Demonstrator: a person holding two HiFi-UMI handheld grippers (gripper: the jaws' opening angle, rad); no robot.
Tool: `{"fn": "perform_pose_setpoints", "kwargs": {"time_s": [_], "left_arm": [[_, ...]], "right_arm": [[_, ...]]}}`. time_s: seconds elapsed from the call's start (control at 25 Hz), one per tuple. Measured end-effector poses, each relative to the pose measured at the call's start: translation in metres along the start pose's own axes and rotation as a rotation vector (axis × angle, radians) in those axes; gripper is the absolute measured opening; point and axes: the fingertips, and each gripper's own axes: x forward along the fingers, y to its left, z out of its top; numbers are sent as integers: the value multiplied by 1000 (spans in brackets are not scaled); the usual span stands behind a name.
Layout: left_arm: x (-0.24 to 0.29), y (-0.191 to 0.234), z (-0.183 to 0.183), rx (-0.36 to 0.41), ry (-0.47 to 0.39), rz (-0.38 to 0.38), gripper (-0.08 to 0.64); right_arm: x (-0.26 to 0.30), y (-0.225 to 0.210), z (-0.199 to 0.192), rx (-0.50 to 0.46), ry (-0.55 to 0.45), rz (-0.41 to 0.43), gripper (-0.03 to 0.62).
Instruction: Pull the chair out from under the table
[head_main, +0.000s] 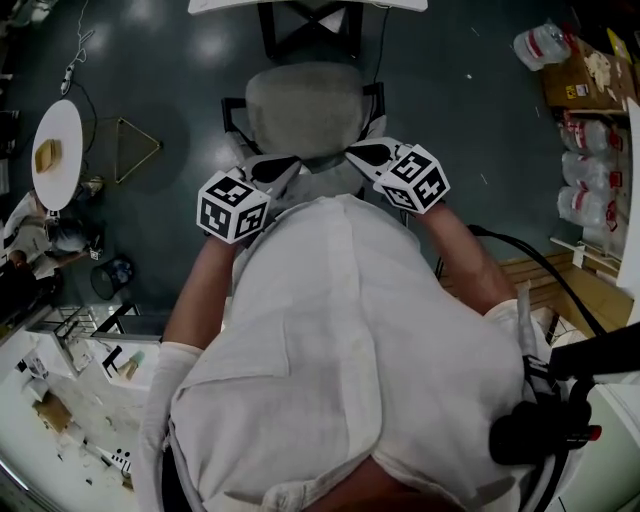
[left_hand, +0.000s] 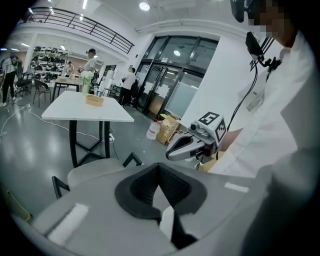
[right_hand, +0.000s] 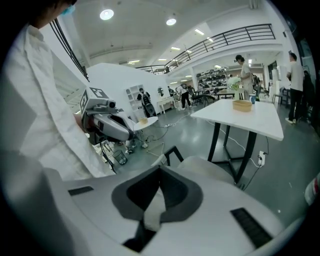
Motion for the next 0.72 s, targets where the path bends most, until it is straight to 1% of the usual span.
{"fn": "perform_pose_setpoints", "kwargs": {"time_s": [0.72], "left_arm": [[16, -13, -9, 4, 33, -6, 6]], "right_arm": [[-11, 6, -15, -13, 7, 13, 6]]}}
